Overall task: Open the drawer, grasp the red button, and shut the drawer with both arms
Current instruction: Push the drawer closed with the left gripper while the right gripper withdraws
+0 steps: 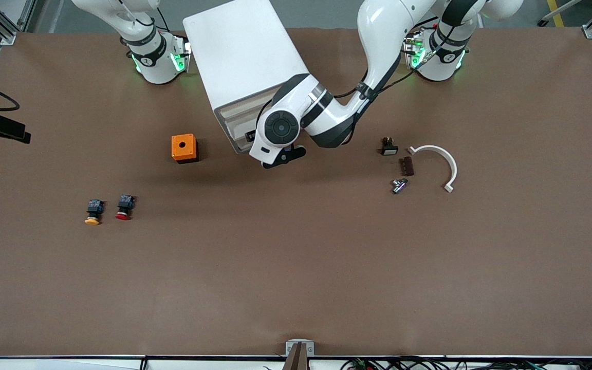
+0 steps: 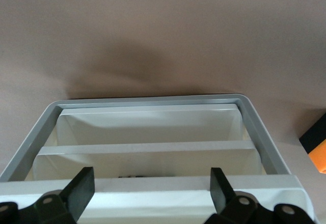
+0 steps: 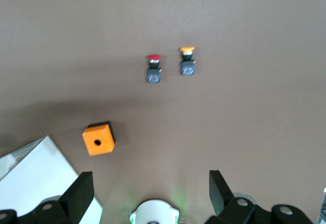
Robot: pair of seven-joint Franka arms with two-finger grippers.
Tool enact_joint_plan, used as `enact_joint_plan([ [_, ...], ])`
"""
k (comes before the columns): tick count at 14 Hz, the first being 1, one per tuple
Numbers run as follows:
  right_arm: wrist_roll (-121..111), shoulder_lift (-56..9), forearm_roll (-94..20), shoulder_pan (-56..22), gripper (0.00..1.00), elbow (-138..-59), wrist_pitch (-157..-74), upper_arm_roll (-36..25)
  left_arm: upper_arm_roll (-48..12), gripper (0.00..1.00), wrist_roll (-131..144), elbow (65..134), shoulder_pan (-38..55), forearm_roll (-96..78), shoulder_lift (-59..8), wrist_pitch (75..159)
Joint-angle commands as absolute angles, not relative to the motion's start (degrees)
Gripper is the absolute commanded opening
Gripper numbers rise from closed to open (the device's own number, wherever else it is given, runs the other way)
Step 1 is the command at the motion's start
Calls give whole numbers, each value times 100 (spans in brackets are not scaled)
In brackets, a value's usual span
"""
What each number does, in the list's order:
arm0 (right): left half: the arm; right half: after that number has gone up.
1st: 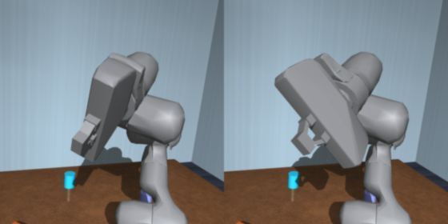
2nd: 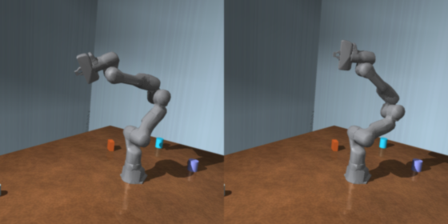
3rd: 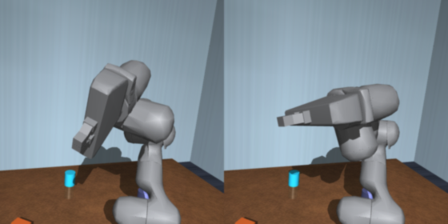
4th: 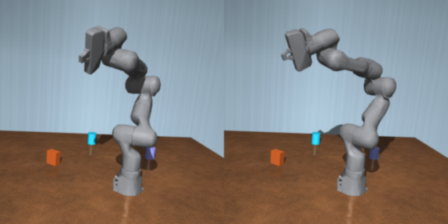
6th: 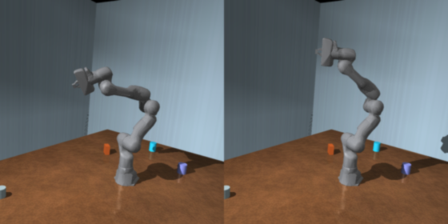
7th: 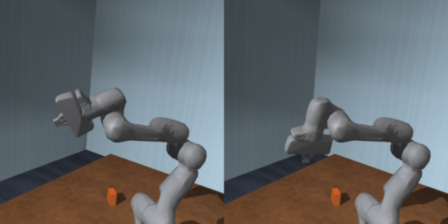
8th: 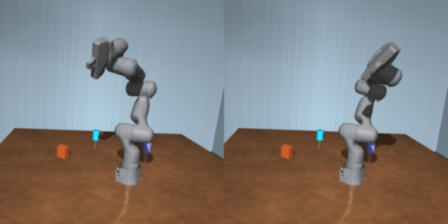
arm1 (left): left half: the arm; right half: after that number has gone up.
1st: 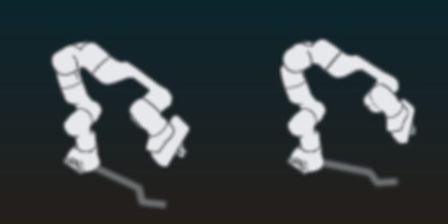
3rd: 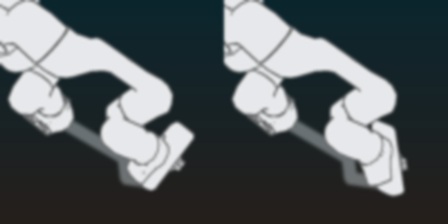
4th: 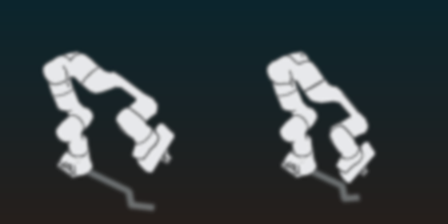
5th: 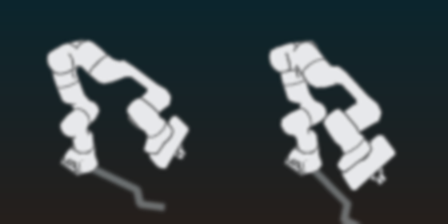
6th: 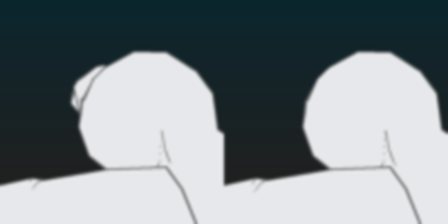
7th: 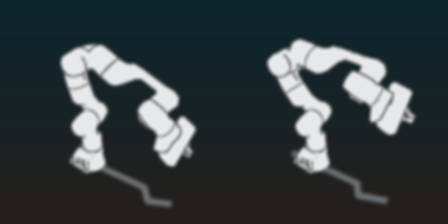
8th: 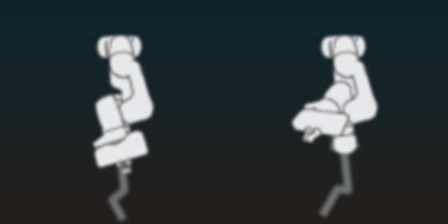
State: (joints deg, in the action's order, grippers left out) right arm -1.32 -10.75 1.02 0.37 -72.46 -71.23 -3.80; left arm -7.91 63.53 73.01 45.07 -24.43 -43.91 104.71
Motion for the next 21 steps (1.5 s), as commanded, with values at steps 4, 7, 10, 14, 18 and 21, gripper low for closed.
enact_joint_plan([
  [4, -97, -774, -26, 105, 100, -7452, -7303, -395, -896, 100, 6425, 7348, 4518, -2794, -4412, 10477],
  [7, -149, -414, -26, 88, 100, -7935, -7663, -387, -896, 100, 6425, 7348, 4518, -2979, -4438, 10477],
  [10, -622, -282, -26, 201, 100, -8138, -7673, -404, -905, 100, 6416, 7356, 4526, -2979, -4465, 10477],
  [14, -729, 165, -35, 255, 100, -8752, -7918, -404, -914, 100, 6416, 7348, 4562, -3041, -4456, 10442],
  [18, -738, 633, -35, 395, 100, -9316, -8227, -404, -914, 100, 6381, 7339, 4527, -3024, -4430, 10441],
  [21, -835, 755, -26, 431, 100, -9325, -8200, -404, -862, 100, 6328, 7321, 4500, -2936, -4386, 10494],
])
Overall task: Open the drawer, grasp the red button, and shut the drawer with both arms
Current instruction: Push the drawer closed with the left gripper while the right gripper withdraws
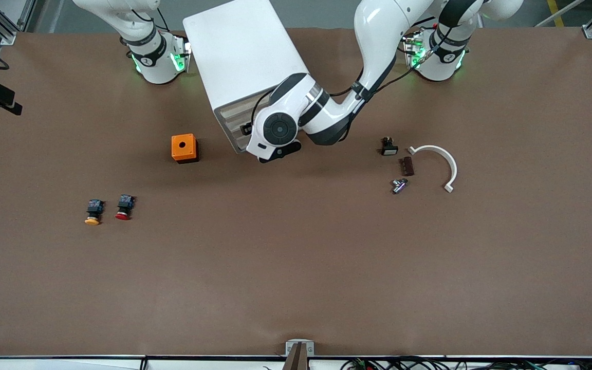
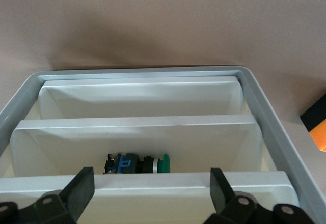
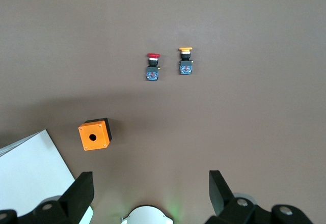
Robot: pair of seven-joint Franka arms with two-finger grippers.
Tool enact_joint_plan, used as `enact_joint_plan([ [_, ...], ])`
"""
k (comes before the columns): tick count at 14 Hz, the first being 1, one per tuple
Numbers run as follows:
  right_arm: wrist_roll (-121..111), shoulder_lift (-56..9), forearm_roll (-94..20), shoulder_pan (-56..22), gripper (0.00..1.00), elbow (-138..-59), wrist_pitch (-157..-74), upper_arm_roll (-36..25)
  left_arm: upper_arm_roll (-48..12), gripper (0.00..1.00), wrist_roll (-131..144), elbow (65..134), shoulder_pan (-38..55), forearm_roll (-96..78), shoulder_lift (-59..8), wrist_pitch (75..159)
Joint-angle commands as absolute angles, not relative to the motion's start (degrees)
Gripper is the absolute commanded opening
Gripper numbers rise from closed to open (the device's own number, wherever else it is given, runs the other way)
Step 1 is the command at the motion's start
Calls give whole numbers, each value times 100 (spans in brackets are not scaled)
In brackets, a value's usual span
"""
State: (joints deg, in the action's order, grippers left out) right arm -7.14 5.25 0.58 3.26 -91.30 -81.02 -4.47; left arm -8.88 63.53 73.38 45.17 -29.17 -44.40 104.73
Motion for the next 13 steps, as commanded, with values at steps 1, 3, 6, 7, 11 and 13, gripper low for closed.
enact_joint_plan([
  [1, -913, 765, -26, 465, 100, -9325, -8157, -404, -827, 100, 6337, 7321, 4500, -2936, -4386, 10520],
  [3, -1115, 773, -18, 510, 100, -9316, -8121, -422, -748, 100, 6424, 7295, 4404, -2543, -4307, 10547],
  [6, -1134, 782, -26, 519, 100, -9299, -8209, -448, -738, 100, 6363, 7304, 3940, -2040, -3808, 10512],
  [7, -1134, 826, -79, 519, 100, -9299, -8261, -457, -730, 100, 6381, 7321, 3816, -1865, -3579, 10433],
  [11, -1063, 853, -97, 492, 100, -9308, -8420, -431, -747, 100, 5935, 7321, 3087, -1125, -2762, 9723],
  [13, -1046, 879, -97, 483, 100, -9308, -8394, -431, -747, 100, 5076, 7330, 2552, -1108, -2375, 9118],
])
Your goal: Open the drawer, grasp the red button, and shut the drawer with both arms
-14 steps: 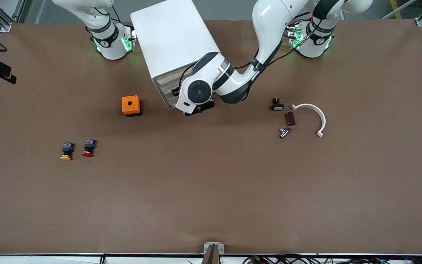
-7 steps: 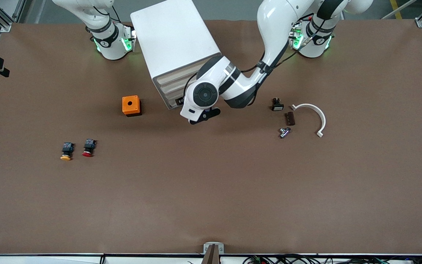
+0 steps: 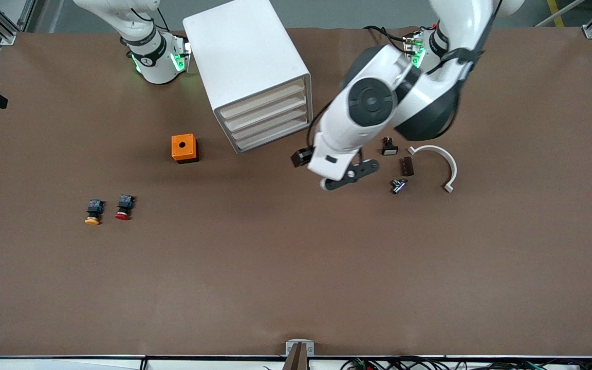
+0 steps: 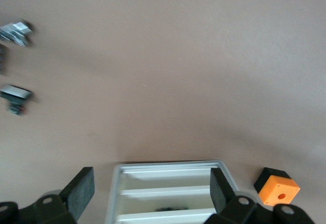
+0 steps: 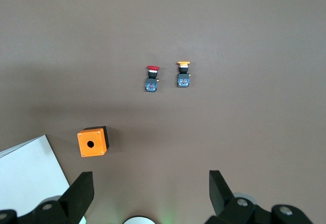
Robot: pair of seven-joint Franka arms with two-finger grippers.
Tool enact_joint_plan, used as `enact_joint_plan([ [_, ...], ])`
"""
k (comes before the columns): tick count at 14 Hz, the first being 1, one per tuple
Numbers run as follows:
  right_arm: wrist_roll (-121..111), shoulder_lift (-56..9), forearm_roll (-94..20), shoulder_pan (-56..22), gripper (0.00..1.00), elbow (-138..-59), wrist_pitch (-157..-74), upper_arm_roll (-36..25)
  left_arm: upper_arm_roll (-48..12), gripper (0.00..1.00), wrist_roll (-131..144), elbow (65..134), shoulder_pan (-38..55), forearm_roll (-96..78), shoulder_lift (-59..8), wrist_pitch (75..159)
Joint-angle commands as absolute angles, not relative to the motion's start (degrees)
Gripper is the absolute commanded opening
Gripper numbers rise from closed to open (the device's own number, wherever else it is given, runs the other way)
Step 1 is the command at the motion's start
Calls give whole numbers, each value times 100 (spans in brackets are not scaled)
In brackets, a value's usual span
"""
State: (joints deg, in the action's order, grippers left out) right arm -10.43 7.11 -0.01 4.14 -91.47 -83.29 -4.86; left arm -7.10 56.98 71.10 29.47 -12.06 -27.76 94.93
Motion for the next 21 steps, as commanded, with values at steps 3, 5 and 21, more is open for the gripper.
enact_joint_plan([
  [3, -854, 905, -105, 475, 100, -9351, -8376, -413, -747, 100, 3809, 7348, 1874, -1107, -1909, 8413],
  [5, -476, 940, -105, 422, 100, -9369, -8402, -335, -738, 100, 2888, 7374, 1391, -1064, -1654, 7886],
  [21, -431, 1020, -105, 413, 100, -9501, -8481, -343, -817, 100, 747, 9659, 17, -388, 422, 9009],
])
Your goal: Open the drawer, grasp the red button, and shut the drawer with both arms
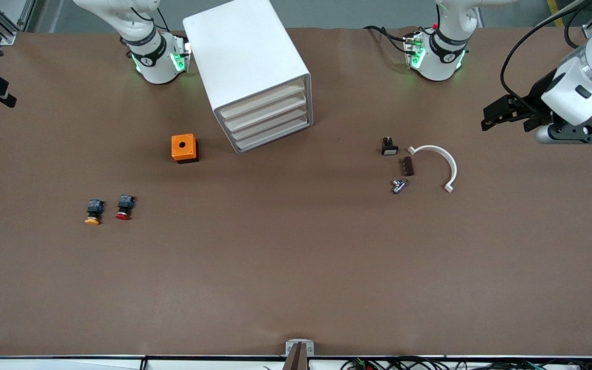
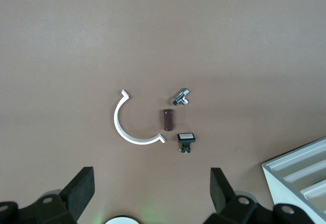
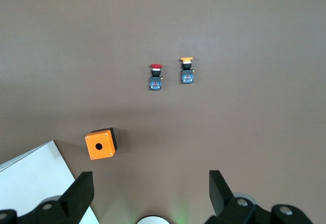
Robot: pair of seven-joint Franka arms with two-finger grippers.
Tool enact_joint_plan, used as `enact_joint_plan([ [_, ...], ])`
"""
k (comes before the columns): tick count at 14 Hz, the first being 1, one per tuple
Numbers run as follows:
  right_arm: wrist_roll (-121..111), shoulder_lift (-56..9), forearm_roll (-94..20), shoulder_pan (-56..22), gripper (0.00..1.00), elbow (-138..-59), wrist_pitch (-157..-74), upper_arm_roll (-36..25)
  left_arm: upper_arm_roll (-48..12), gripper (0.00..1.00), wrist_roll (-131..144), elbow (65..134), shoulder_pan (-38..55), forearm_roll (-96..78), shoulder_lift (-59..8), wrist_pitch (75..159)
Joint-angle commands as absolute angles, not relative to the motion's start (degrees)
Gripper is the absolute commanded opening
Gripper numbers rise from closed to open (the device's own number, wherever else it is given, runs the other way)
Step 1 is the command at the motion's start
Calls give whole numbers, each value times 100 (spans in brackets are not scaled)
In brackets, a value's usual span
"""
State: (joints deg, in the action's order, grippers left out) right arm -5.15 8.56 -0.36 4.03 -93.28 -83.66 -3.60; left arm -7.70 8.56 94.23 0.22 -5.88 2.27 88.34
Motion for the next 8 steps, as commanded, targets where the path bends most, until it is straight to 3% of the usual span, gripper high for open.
enact_joint_plan([
  [1, -431, 1011, -105, 404, 100, -9492, -8508, -343, -817, 100, 747, 9633, 26, -361, 431, 9017],
  [8, -387, 984, -114, 378, 100, -9422, -8473, -325, -738, 100, 729, 9325, -114, -80, 457, 8895],
])
